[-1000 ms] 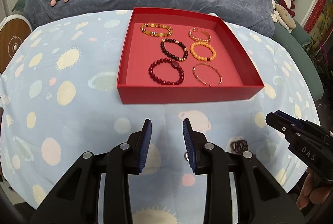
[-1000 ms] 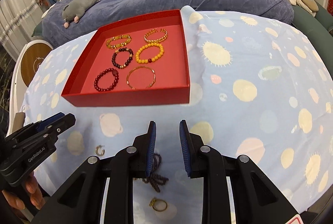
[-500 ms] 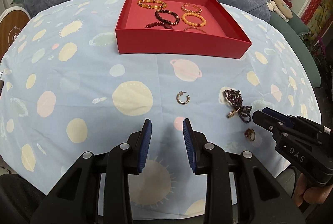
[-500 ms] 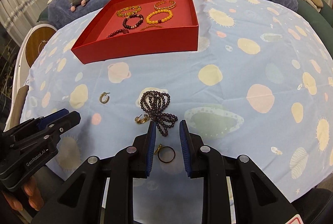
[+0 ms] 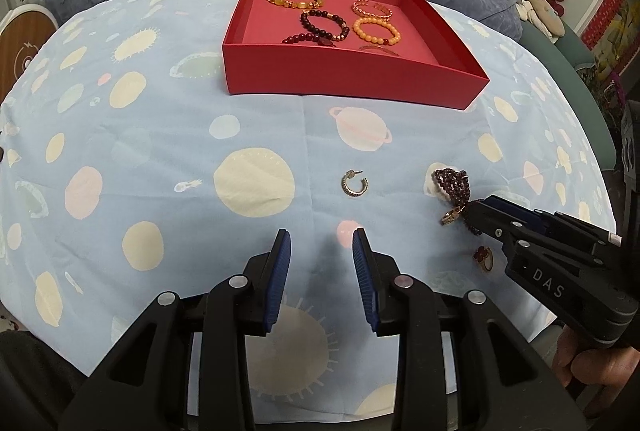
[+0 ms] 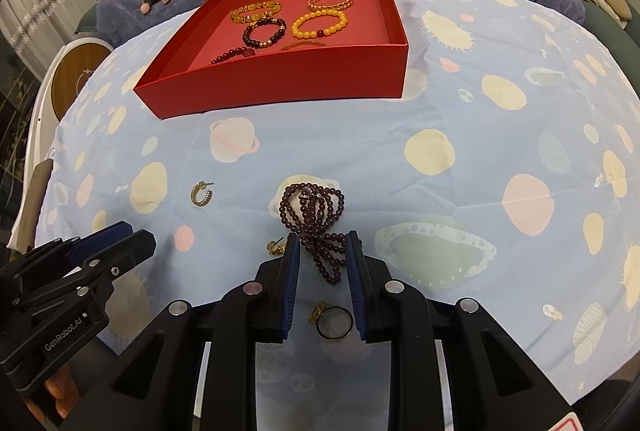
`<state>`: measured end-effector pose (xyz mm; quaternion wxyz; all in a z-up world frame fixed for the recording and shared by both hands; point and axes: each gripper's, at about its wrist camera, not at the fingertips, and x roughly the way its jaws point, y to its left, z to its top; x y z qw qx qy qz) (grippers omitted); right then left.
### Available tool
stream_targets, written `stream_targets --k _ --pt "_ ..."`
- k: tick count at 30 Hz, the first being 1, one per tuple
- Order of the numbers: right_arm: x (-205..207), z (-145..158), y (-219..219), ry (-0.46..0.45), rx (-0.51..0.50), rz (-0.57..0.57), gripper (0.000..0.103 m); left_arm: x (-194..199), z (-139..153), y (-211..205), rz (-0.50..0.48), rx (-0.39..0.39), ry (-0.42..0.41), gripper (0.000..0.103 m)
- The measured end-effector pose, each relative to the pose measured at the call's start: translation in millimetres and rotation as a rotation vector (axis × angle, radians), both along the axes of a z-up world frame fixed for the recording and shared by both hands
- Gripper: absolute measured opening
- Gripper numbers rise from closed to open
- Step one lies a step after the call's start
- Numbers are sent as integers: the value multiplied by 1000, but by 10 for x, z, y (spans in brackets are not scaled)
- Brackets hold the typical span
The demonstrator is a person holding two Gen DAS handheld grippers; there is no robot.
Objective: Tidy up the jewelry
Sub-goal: 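Grasp the garnet multi-strand bracelet with the right gripper while the left moves toward the gold ring, then close the left gripper on the gold ring while the right holds the garnet bracelet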
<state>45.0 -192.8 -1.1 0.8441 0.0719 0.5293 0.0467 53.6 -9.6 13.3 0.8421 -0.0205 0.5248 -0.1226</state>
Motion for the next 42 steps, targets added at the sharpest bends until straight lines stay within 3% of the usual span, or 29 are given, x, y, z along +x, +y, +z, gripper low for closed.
stream_targets --k 5,16,32,35,42 --pt "37 -3 -81 -2 20 -7 4 19 -23 5 0 -4 9 32" --pt "-155 129 -461 -25 33 -110 3 -91 59 -286 -68 -45 -5 32" --pt "-666 118 -681 -14 48 -144 3 -389 10 -1068 -225 -83 19 35" --pt "-670 127 -667 -18 54 -137 3 -354 -28 -1127 -229 -72 25 31" --pt "-675 121 -664 -20 66 -134 4 -286 -109 -1163 -228 -78 53 11"
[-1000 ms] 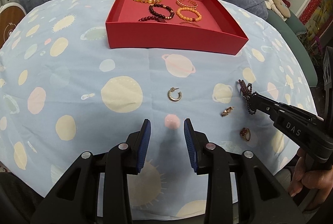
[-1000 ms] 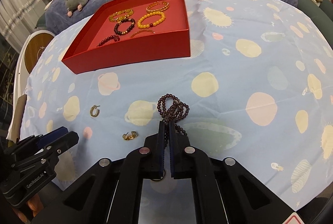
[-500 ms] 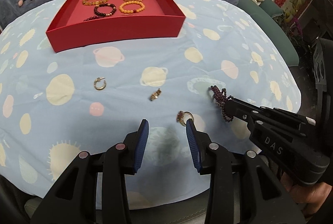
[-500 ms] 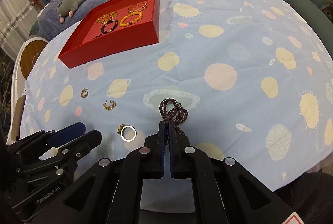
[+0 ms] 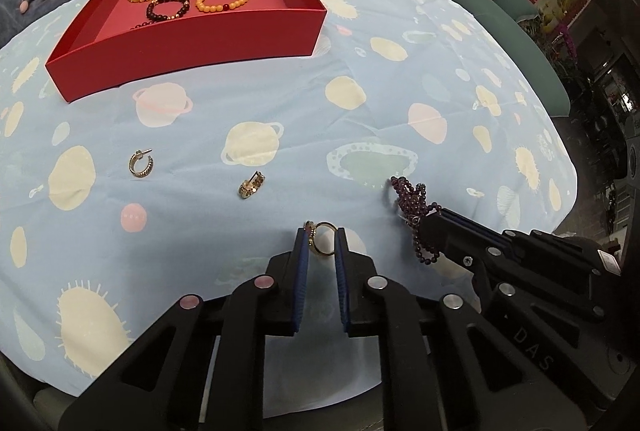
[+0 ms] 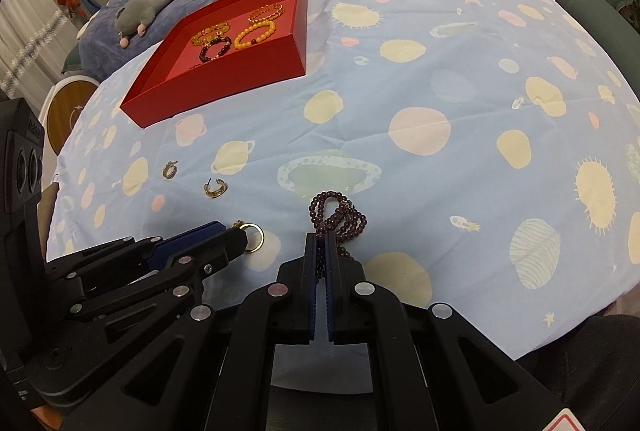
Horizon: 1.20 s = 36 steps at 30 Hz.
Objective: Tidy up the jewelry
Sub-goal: 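Close the left gripper on the gold ring while the right holds the garnet bracelet, then carry the ring and garnet bracelet into the red box and open both grippers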
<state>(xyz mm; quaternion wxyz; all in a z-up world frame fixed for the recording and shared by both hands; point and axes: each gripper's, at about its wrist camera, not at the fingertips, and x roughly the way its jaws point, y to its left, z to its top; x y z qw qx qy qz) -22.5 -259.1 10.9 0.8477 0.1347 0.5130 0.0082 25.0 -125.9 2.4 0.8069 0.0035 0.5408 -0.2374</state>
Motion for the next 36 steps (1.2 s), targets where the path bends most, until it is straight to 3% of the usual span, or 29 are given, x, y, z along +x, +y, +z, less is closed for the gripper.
stream_targets --k 3,8,13,17,26,36 --pt "2 -2 -1 0 2 0 3 -1 -26 13 -1 1 5 4" --pt "-1 3 0 -1 0 2 4 -5 -38 20 -3 2 1 1" --pt "-4 7 4 -2 2 -1 4 3 -5 10 3 -6 2 2" --pt "-5 8 2 -3 4 0 4 37 -2 -12 18 0 5 11" --pt "-4 13 3 -5 11 4 4 71 -71 -35 23 21 10 8" --pt "-8 132 34 -34 14 19 4 31 102 74 23 4 -27 7"
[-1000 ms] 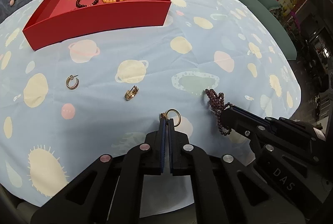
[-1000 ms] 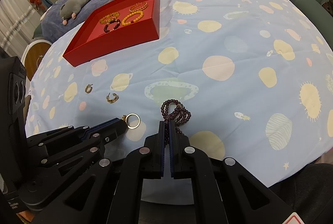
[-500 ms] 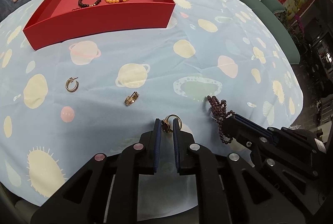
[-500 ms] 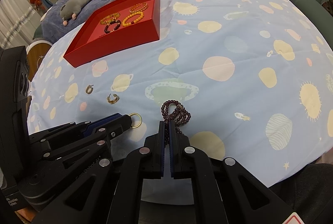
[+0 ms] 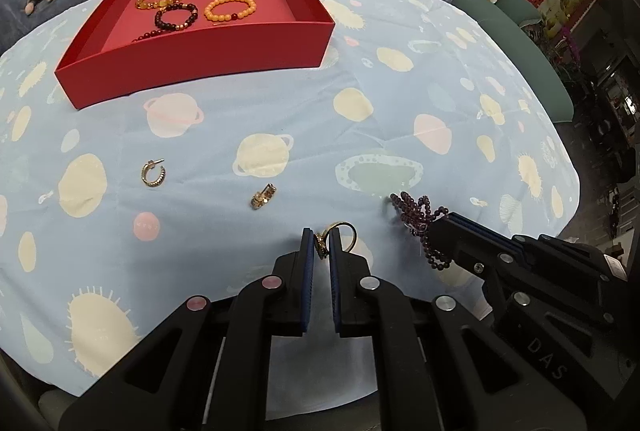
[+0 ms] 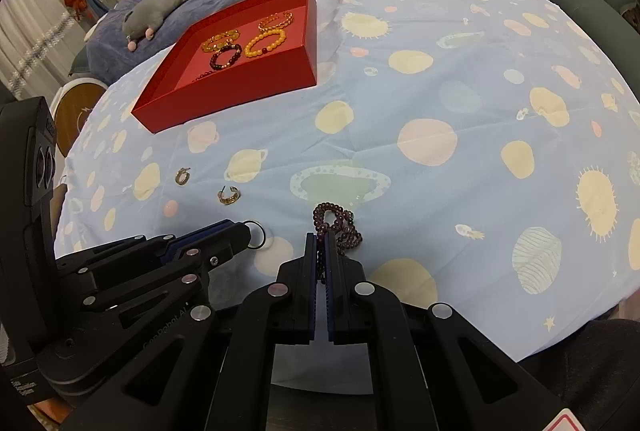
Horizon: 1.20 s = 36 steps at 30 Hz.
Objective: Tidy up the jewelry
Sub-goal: 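Carry the ring and garnet bracelet into the red box and open both grippers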
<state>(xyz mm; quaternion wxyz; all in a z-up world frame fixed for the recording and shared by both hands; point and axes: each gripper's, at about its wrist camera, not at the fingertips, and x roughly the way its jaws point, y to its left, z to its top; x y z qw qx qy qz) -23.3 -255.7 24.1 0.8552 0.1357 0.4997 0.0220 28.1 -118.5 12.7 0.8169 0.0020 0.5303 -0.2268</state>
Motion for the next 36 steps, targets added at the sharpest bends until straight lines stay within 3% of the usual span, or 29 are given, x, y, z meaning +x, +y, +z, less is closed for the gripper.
stream_targets --k 13,24,29,36 --pt "281 400 153 -83 11 40 3 295 405 442 94 -45 -40 8" --pt "1310 832 302 -187 40 67 3 1214 790 797 165 -46 -127 8" --pt "1807 789 375 -188 26 70 3 1692 784 796 178 -25 -148 8" --pt "2269 433 381 -118 11 63 3 2177 459 838 199 31 -108 8"
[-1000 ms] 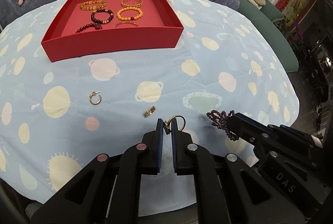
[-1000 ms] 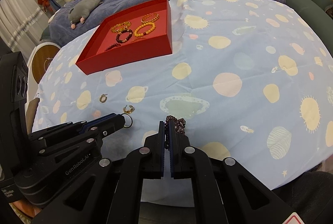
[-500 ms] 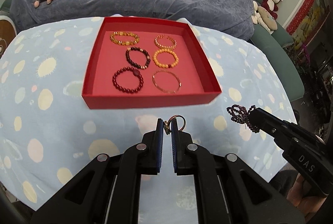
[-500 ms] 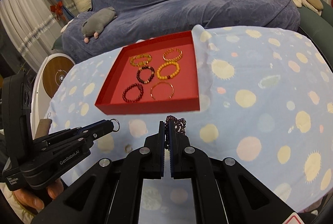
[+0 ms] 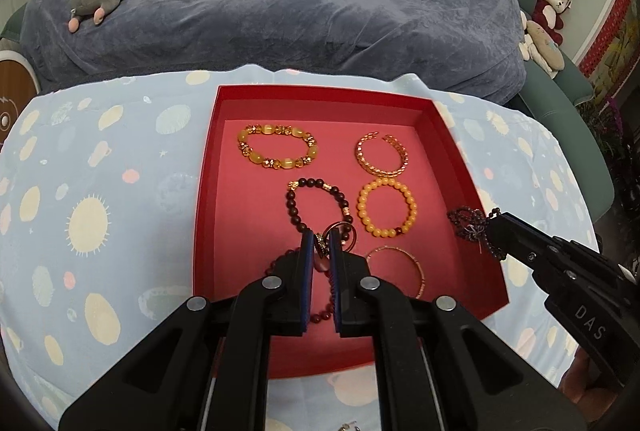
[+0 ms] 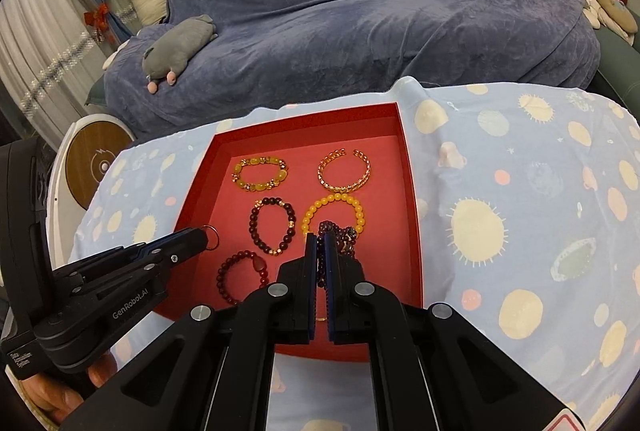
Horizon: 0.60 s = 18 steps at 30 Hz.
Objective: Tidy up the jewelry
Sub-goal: 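Carry the ring and garnet bracelet into the red box and open both grippers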
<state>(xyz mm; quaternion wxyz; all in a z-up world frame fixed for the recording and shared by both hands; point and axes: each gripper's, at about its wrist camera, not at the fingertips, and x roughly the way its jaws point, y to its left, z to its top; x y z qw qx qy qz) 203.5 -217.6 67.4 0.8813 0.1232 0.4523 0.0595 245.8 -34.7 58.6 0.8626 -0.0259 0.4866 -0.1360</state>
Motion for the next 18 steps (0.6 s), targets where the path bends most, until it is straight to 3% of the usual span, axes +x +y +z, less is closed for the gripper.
stream_targets --k 11,13,14,17,18 --pt "199 -364 6 56 -31 3 4 285 -373 124 19 51 38 8" --pt "185 -348 17 46 -41 2 11 283 -365 129 22 44 26 8" --pt "183 -337 18 43 -38 3 15 282 -356 130 28 45 20 12" --pt "140 -261 7 20 -40 -6 25 263 -303 155 54 47 0 43" --pt "123 -232 -1 14 -39 -8 26 242 -270 165 59 45 -15 43"
